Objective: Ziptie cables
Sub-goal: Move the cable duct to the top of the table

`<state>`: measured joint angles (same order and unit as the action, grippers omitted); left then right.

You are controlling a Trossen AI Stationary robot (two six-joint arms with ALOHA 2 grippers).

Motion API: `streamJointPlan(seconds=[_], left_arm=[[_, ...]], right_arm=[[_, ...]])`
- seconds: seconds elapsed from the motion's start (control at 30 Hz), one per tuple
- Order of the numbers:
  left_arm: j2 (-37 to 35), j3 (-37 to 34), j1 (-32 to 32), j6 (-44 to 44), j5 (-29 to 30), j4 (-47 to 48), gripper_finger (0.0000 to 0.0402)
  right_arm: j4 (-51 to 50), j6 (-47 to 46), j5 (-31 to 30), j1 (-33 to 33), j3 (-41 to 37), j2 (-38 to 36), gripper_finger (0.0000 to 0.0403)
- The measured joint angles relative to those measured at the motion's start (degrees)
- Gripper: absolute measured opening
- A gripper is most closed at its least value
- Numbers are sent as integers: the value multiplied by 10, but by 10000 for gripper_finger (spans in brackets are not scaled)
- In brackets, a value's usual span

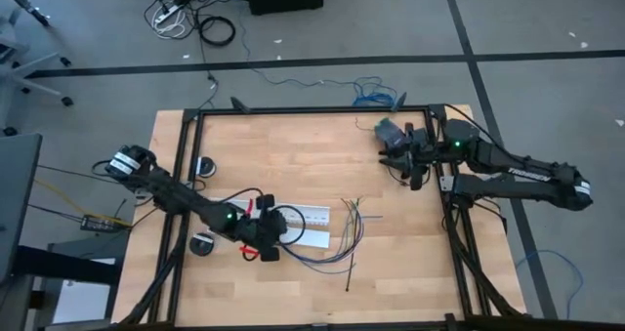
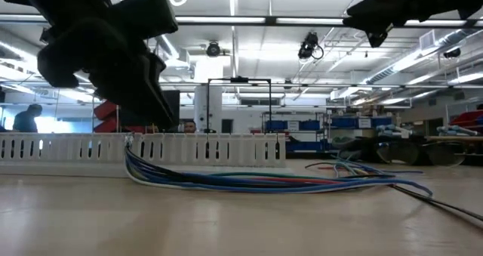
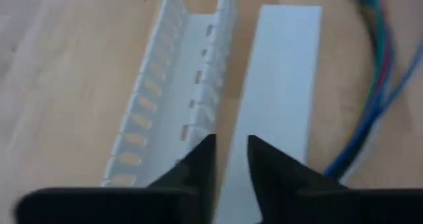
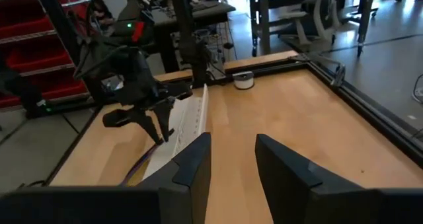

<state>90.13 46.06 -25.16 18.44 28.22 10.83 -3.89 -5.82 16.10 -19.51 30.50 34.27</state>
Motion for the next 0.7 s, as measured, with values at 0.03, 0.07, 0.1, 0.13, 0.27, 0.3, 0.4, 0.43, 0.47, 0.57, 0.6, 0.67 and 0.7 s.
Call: streamJointPlan(seconds=[0.03,0.07,0.1,0.13,0.27,0.3,0.4,0.43,0.47,0.57,0.6,0.67,0.7], left_arm=[[0,0,1,-4,-7,0,23],[0,0,3,-5,-14,1,12],[0,0,4,-5,-21,0,8],[0,0,4,-5,-27,-1,7],[0,0,4,-2,-49,2,1],[0,0,4,0,-49,6,1],[0,0,4,1,-50,22,0],[0,0,5,1,-50,23,0],[0,0,7,2,-50,25,0],[3,0,8,11,-54,35,0],[3,0,8,18,-60,38,0],[3,0,8,40,-66,51,0],[3,0,8,49,-72,60,0]], right_arm=[[3,0,0,0,0,0,110],[7,0,0,0,0,0,106],[11,0,0,0,0,0,102],[11,0,0,0,0,-1,98],[14,0,0,0,0,-2,86],[14,0,0,0,0,-2,85],[14,0,0,0,0,-2,84],[15,0,0,0,0,-2,84],[17,0,0,0,0,-2,84],[17,0,1,0,0,-2,84],[17,0,1,0,0,-2,84],[17,0,1,0,0,-1,84],[17,0,1,0,0,-1,84]])
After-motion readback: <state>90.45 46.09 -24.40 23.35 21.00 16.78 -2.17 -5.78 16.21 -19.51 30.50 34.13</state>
